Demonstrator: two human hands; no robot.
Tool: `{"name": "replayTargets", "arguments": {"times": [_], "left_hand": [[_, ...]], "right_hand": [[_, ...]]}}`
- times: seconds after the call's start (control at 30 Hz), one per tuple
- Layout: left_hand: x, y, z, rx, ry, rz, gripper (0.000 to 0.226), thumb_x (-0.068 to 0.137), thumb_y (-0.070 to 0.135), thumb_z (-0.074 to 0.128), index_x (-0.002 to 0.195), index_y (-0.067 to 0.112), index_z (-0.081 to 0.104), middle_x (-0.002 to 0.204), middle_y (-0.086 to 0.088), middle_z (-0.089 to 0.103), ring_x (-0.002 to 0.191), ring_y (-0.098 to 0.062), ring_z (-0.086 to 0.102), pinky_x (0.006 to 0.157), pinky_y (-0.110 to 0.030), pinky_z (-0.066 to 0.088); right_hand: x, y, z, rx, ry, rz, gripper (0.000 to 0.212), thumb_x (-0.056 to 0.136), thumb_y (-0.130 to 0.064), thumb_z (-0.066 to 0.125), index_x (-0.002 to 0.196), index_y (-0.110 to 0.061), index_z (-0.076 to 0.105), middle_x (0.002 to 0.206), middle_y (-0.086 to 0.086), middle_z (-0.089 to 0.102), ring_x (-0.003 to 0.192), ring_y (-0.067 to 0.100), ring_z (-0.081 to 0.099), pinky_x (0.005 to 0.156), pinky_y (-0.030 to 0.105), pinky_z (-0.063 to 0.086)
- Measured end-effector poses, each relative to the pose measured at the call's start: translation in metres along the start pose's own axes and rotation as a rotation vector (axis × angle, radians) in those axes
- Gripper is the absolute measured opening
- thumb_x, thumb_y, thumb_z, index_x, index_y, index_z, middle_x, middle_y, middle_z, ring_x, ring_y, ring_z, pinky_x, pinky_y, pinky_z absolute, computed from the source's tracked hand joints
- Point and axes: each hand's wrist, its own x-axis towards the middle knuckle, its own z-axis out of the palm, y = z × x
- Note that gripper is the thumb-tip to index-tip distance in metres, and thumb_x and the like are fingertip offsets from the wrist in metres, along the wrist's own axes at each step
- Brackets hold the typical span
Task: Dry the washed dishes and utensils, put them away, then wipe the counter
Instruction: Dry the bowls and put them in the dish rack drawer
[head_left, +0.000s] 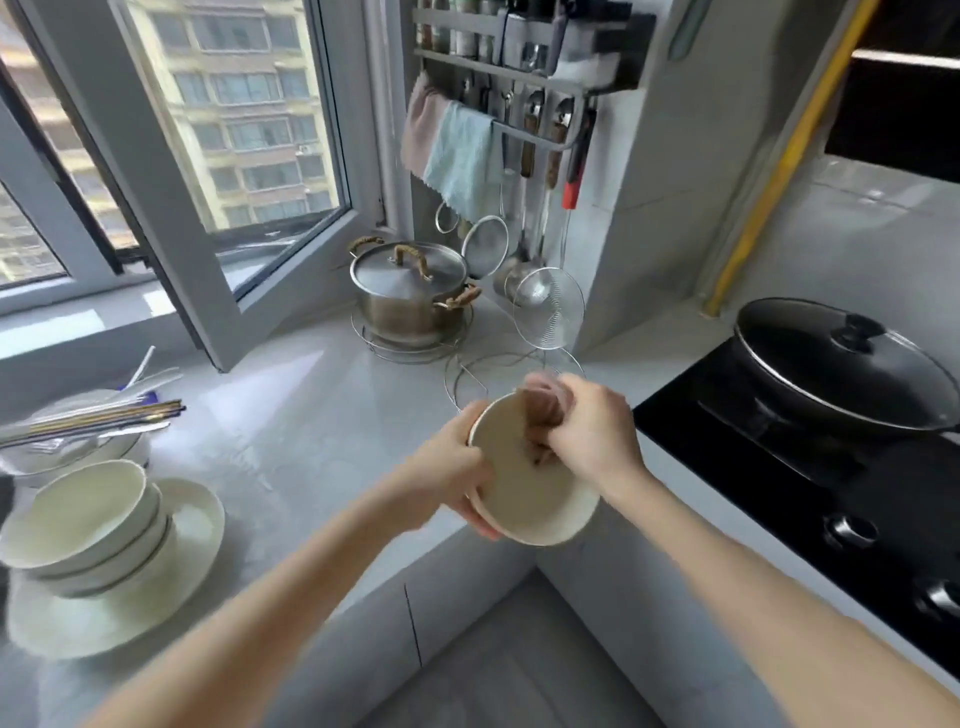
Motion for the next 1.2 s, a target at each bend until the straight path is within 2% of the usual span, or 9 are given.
{"name": "replayTargets", "arguments": {"times": [0.1, 0.23, 0.37, 0.53, 0.67, 0.83, 1.0, 1.13, 1.2], "left_hand": [[0.002, 0.014, 0.032, 0.131, -0.218, -0.126, 0.076, 0.054, 0.002, 0.042, 0.128, 0.02, 0.046, 0.113, -0.014, 0.055, 0.09, -0.039, 0.063, 0.055, -0.044, 0.058], [-0.007, -0.01, 0.137, -0.051, 0.389, 0.189, 0.068, 0.054, 0.005, 0.04, 0.114, 0.035, 0.048, 0.097, 0.018, 0.062, 0.097, -0.015, 0.06, 0.069, -0.024, 0.052], [-0.033, -0.037, 0.215, -0.198, 0.693, 0.268, 0.075, 0.06, -0.006, 0.043, 0.121, 0.038, 0.046, 0.106, 0.019, 0.06, 0.091, 0.01, 0.056, 0.067, 0.002, 0.038], [-0.066, -0.028, 0.204, 0.057, 0.249, 0.018, 0.069, 0.068, -0.009, 0.04, 0.119, 0.036, 0.046, 0.099, 0.009, 0.059, 0.083, -0.004, 0.058, 0.053, -0.019, 0.051], [-0.083, -0.018, 0.21, 0.091, -0.145, -0.207, 0.063, 0.074, -0.019, 0.035, 0.1, 0.034, 0.055, 0.084, 0.002, 0.057, 0.067, -0.013, 0.061, 0.044, -0.025, 0.052], [-0.106, -0.064, 0.239, -0.395, -0.197, -0.291, 0.051, 0.061, -0.006, 0.047, 0.103, 0.02, 0.063, 0.093, -0.009, 0.069, 0.079, -0.033, 0.068, 0.052, -0.044, 0.056], [-0.136, -0.086, 0.304, -0.509, -0.126, -0.298, 0.042, 0.079, -0.016, 0.033, 0.101, 0.008, 0.059, 0.098, -0.017, 0.063, 0.075, -0.04, 0.063, 0.047, -0.04, 0.055], [-0.144, -0.089, 0.352, -0.407, -0.076, -0.272, 0.049, 0.078, -0.017, 0.036, 0.117, 0.007, 0.054, 0.115, -0.02, 0.056, 0.091, -0.047, 0.058, 0.044, -0.04, 0.054], [-0.142, -0.09, 0.377, -0.384, -0.064, -0.256, 0.049, 0.078, -0.018, 0.036, 0.114, 0.01, 0.054, 0.118, -0.02, 0.054, 0.094, -0.048, 0.056, 0.043, -0.04, 0.053]], "right_hand": [[-0.014, 0.037, -0.028, -0.078, -0.06, -0.051, 0.021, 0.07, -0.008, 0.072, 0.067, -0.017, 0.053, 0.068, 0.004, 0.063, 0.071, 0.031, 0.057, 0.058, 0.036, 0.036], [-0.044, 0.087, -0.042, 0.345, 0.188, 0.322, 0.015, 0.083, -0.011, 0.064, 0.097, -0.011, 0.067, 0.094, 0.007, 0.072, 0.09, 0.028, 0.065, 0.07, 0.03, 0.048], [-0.095, 0.116, -0.03, 0.801, 0.068, 0.588, 0.033, 0.075, 0.001, 0.07, 0.106, -0.01, 0.068, 0.096, 0.008, 0.073, 0.09, 0.025, 0.069, 0.068, 0.026, 0.058], [-0.136, 0.138, -0.074, 0.251, 0.137, 0.224, 0.008, 0.084, -0.014, 0.066, 0.08, -0.011, 0.06, 0.077, 0.006, 0.069, 0.073, 0.024, 0.061, 0.062, 0.031, 0.045], [-0.17, 0.14, -0.116, -0.007, -0.106, -0.033, 0.012, 0.075, -0.004, 0.063, 0.082, -0.013, 0.059, 0.069, 0.003, 0.065, 0.067, 0.025, 0.059, 0.06, 0.034, 0.049], [-0.242, 0.144, -0.169, 0.98, -0.045, 0.327, 0.024, 0.087, -0.01, 0.065, 0.109, -0.018, 0.063, 0.08, 0.0, 0.073, 0.067, 0.011, 0.071, 0.066, 0.025, 0.057], [-0.318, 0.159, -0.17, 1.154, -0.081, 0.597, 0.048, 0.083, -0.059, 0.044, 0.12, -0.035, 0.064, 0.058, -0.02, 0.058, 0.062, -0.006, 0.055, 0.068, 0.019, 0.04], [-0.367, 0.181, -0.178, 1.227, 0.217, 0.873, 0.036, 0.099, -0.044, 0.041, 0.087, -0.031, 0.072, 0.043, -0.011, 0.047, 0.047, 0.001, 0.047, 0.067, 0.028, 0.048], [-0.398, 0.193, -0.19, 1.282, 0.236, 0.931, 0.036, 0.098, -0.041, 0.047, 0.08, -0.024, 0.073, 0.059, -0.002, 0.056, 0.05, 0.009, 0.055, 0.074, 0.039, 0.057]]}}
